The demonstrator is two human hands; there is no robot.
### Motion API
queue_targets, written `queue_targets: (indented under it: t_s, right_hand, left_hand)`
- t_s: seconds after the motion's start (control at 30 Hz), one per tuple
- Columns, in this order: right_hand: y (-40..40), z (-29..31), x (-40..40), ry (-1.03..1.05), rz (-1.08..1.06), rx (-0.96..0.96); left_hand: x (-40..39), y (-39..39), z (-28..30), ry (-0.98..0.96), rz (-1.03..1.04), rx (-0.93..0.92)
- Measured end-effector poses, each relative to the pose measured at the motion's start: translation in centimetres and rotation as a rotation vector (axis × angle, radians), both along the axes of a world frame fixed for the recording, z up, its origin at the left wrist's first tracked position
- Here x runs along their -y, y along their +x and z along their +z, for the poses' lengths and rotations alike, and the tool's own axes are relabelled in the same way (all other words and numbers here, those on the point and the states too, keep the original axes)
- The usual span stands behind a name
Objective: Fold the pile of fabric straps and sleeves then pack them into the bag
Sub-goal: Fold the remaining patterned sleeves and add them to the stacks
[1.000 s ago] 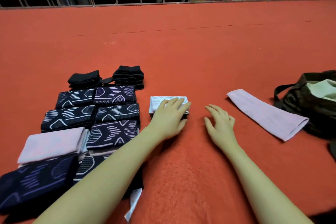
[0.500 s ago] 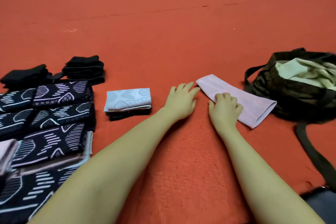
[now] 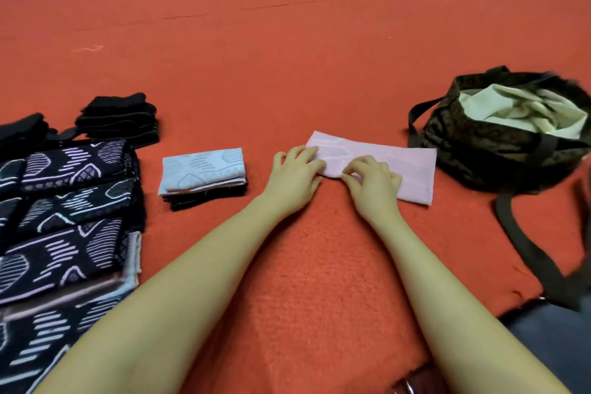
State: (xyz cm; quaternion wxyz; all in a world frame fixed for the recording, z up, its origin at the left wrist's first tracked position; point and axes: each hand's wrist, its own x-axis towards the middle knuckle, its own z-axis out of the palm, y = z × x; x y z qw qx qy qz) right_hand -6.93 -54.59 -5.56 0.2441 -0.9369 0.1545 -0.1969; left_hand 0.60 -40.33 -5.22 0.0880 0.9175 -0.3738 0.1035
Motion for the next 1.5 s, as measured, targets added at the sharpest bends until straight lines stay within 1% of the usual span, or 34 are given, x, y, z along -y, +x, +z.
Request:
queue_targets:
  t_s: [0.07,0.17,0.33,0.53,0.63,0.73,0.83,0.93,1.0,1.07,1.13,1.23,1.3,1.37,1.47,1.5]
  right_hand:
    - [-1.3,-0.1,-0.7,0.055,0.052,0.023]
    - [-3.5,-0.2,-1.8,0.064,0.111,0.047]
    - [-6.9,0.4,-4.1,0.148,0.199,0.068]
    - [-10.1,0.2,-7.8,0.187,0.361,0.085]
    - [-11.0,-0.1,-9.9,0.177,0.425,0.117]
    - [-11.3,-0.1,-12.1,0.180,0.485,0.119]
    - [-11.5,-0.1,-13.2,0.145,0.512,0.090]
    - [-11.7,-0.2,-13.0,0.075,0.447,0.091]
    - [-12.0,-0.1,-12.4,0.038,0.323,0.131]
    - [-12.2,0.2,-11.4,-0.008,0.143,0.167]
    - [-12.3,0.4,-10.1,-0.045,-0.037,0.117]
    - [-11.9,0.2,-8.8,-0.113,-0.214,-0.057]
    - [-11.6,0.1,-8.6,-0.117,-0.253,-0.134]
    - [-11.3,-0.3,-8.5,-0.107,-0.245,-0.142]
    - [-11.1,-0.7,-8.3,-0.117,-0.228,-0.125]
    - [-11.0,-0.8,-8.2,-0.110,-0.223,-0.120]
  left_hand:
    - [-1.3,-1.2,-0.4,-0.070,0.001,0.000]
    - [-3.1,-3.5,-0.3,-0.157,-0.021,0.039]
    - [-6.3,-8.0,-0.1,-0.232,0.008,0.156]
    - [-11.0,-13.1,0.0,-0.255,0.051,0.220]
    - [-13.4,-14.9,0.2,-0.227,0.086,0.280]
    - [-15.7,-15.9,0.4,-0.102,0.130,0.311]
    - [-16.9,-16.6,-0.1,-0.032,0.194,0.220]
    - [-17.0,-17.3,-0.5,-0.077,0.252,0.136]
    - [-16.3,-17.6,-0.1,-0.081,0.296,0.117]
    - [-15.3,-17.4,0.2,-0.058,0.355,0.141]
    - [-14.0,-17.3,0.9,-0.037,0.376,0.132]
    - [-11.5,-17.0,2.2,0.000,0.381,0.048]
    - [-9.7,-16.6,2.4,0.047,0.348,0.011]
    - [-8.5,-16.2,1.9,0.071,0.291,-0.056]
    - [-7.8,-15.3,0.8,0.128,0.275,-0.282]
    - [-7.8,-15.1,0.7,0.155,0.280,-0.326]
